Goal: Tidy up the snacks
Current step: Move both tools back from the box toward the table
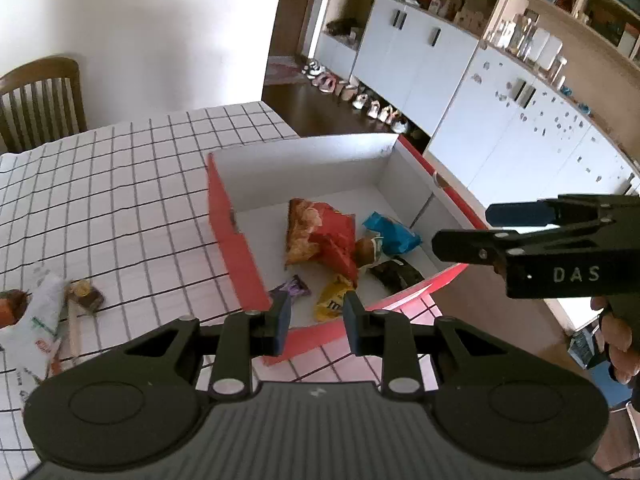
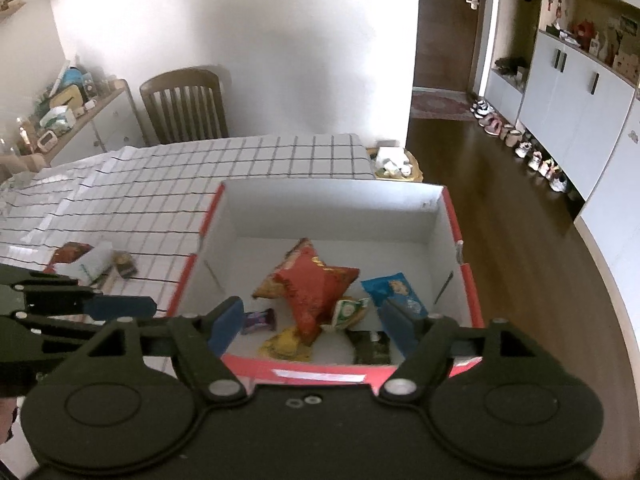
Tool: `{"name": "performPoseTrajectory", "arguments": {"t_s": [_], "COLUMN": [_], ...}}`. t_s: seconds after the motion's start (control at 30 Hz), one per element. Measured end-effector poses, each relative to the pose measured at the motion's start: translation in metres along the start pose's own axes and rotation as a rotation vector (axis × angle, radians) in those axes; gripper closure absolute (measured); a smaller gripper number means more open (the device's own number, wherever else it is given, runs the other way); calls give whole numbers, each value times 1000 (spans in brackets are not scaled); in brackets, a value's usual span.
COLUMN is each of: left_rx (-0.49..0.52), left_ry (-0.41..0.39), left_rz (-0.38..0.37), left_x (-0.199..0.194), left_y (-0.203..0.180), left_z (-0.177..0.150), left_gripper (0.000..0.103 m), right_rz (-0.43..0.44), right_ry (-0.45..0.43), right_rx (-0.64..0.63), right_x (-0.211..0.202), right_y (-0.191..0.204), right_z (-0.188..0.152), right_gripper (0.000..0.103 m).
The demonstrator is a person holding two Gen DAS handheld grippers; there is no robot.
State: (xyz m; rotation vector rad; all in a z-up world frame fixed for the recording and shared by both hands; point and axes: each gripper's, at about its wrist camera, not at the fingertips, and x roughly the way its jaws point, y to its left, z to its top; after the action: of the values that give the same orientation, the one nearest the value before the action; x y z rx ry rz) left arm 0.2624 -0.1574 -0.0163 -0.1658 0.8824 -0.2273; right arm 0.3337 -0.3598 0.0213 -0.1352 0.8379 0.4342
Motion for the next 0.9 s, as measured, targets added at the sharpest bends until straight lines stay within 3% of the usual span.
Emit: {"name": "performPoseTrajectory", "arguments": {"t_s": [0.3, 0.33, 0.43, 0.6, 0.8, 0.83, 0.9], "left_rx": [-16, -18, -24, -38, -74, -83, -98], "left_ry": [-59, -66, -99, -142, -175, -185, -208], "left_rz": [-16, -15, -7, 16, 40, 43, 49], "left_x": [-45, -50, -65, -89, -111, -114, -118], "left_y": [38, 43, 58, 85, 124, 131, 142], "left_z": [-14, -16, -22, -28, -39, -41, -45], "left_gripper": [75, 71, 32, 27, 10, 3, 0], "right_rz": [42, 49, 72, 93, 143, 149, 157], "right_ry": [-36, -39, -50, -70, -93, -94, -99], "right_rx": [37, 38, 37, 15, -4, -8, -24], "right_x": [-20, -21, -25, -28, -27, -27, -24], "right_y": [41, 47, 67, 101, 136, 141, 154], "right_z": [-9, -10, -13, -15, -20, -21, -23], "right_gripper": [23, 23, 20, 15, 5, 3, 2]}}
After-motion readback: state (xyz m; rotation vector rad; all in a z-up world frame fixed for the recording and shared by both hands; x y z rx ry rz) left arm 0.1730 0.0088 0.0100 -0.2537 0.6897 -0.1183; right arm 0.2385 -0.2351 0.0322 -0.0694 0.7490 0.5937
